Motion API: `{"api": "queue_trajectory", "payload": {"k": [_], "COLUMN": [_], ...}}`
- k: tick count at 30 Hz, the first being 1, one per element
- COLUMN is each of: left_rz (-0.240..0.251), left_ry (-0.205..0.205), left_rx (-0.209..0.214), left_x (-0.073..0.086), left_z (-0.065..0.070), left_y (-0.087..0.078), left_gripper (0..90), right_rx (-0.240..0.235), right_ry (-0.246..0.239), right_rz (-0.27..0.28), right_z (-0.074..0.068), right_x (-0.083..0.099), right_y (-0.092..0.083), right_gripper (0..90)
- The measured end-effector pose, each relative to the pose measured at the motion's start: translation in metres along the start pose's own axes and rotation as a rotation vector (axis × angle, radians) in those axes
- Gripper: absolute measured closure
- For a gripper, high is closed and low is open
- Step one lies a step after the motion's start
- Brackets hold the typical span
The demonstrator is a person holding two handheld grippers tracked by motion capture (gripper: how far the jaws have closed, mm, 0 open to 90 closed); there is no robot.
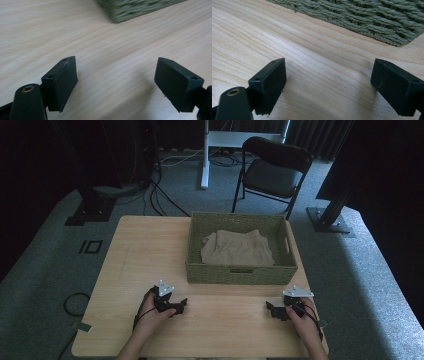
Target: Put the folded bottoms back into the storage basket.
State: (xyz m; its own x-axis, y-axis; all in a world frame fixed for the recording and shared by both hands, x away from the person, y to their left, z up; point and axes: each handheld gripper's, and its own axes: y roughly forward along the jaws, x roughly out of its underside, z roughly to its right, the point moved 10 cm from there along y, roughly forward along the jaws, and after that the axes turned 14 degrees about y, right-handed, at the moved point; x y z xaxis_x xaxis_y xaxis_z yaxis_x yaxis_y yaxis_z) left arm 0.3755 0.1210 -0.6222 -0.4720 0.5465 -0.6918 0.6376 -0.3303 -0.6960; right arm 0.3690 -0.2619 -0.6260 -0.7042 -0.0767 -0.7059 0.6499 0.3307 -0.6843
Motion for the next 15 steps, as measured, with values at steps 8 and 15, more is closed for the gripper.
{"api": "queue_trajectory", "payload": {"k": [8,15], "left_rz": [-0.020,-0.022], "left_ry": [-0.050,-0.067], "left_rx": [-0.047,-0.061], "left_x": [0.0021,0.0022], "left_z": [-0.0064,-0.0075], "left_y": [0.0005,0.0007], "left_gripper": [14.9,14.9], "right_rx": [0.005,0.005], "right_ry": [0.003,0.003], "right_rz": [0.002,0.002], "right_z": [-0.0001,-0.0001], "right_x": [-0.0004,-0.0004], "right_y": [0.0006,0.0006], "right_gripper": [12.1,12.0]}}
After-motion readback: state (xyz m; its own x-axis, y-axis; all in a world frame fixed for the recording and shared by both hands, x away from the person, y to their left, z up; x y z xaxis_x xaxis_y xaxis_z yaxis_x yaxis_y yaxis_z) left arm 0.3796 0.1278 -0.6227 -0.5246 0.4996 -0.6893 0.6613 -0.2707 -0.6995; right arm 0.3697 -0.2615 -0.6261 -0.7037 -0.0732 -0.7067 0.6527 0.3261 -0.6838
